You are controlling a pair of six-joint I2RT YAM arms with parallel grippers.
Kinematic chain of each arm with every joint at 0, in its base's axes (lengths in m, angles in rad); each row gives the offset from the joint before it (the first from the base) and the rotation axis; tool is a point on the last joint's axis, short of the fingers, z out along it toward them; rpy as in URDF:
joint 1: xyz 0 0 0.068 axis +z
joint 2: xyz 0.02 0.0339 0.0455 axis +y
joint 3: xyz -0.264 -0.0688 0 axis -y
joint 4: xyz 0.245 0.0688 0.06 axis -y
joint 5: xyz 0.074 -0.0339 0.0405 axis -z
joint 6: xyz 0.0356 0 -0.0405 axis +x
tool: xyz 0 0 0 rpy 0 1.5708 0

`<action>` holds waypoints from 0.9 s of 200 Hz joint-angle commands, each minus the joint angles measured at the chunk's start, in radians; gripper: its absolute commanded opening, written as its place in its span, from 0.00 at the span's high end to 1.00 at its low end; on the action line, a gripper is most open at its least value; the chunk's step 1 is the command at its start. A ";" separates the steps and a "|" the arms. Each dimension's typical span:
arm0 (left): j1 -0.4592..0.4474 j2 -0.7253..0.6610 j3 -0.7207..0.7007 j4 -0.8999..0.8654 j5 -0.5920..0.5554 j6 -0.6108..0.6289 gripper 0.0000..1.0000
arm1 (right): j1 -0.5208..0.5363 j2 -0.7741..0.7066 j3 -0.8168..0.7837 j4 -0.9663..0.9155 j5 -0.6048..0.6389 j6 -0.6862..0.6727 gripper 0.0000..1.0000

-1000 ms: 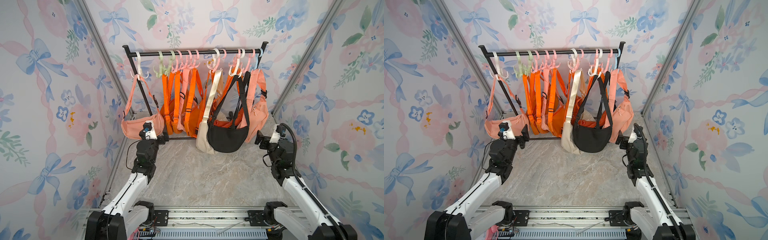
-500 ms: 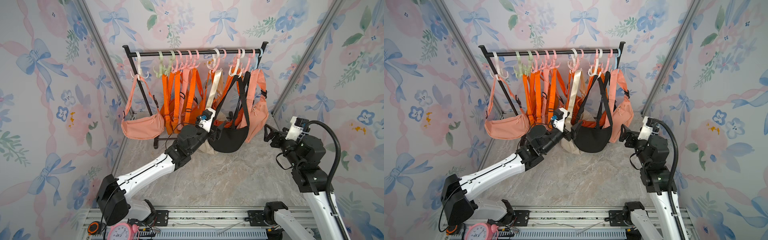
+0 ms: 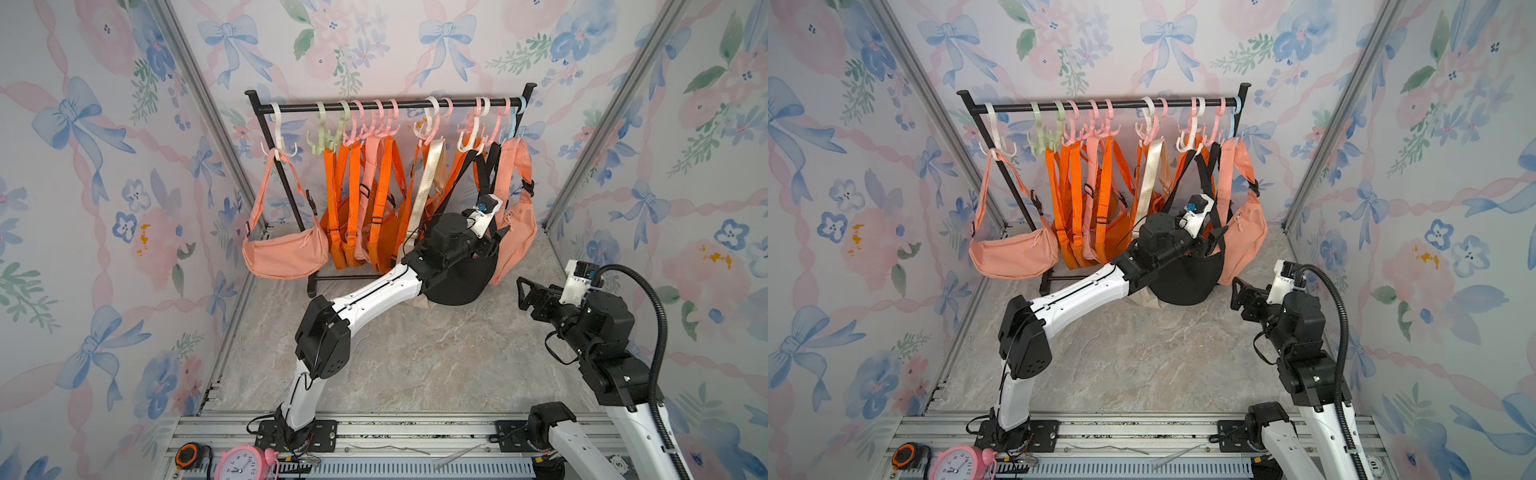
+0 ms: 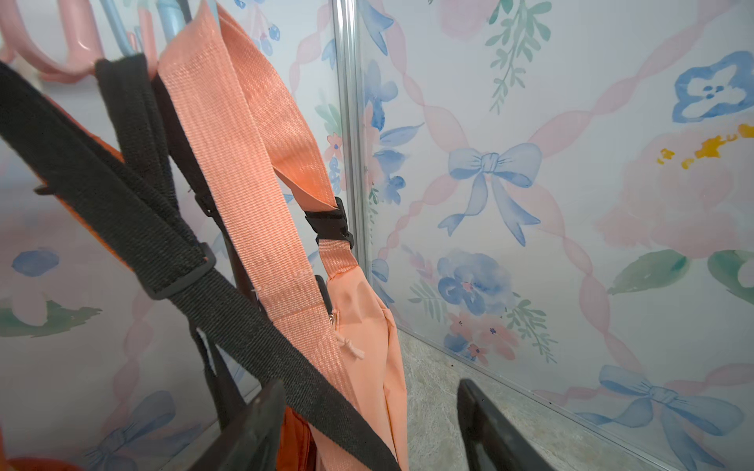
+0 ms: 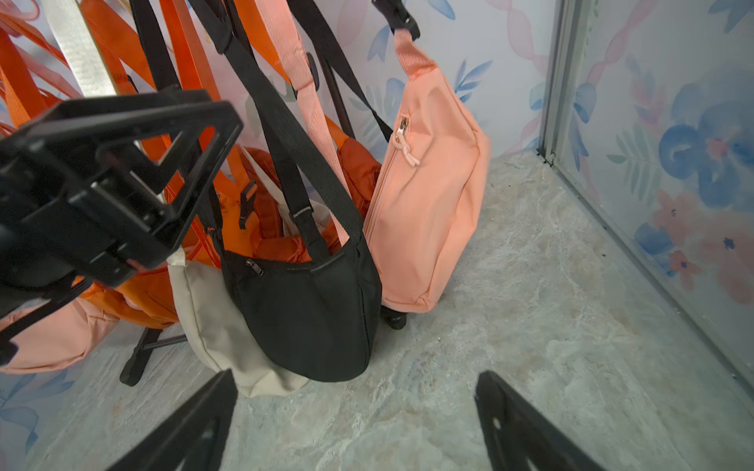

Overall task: Take the bag off the hook
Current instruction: Pick up the bag from the hook.

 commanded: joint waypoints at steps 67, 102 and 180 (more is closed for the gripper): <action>0.047 0.413 0.609 -0.066 -0.037 -0.107 0.29 | 0.075 -0.102 -0.087 -0.052 0.030 -0.004 0.08; 0.104 0.426 0.609 0.036 0.035 -0.220 0.29 | 0.098 -0.102 -0.100 -0.060 0.027 -0.006 0.08; 0.112 0.522 0.600 0.098 0.210 -0.218 0.23 | 0.147 -0.060 -0.072 -0.053 0.042 -0.026 0.07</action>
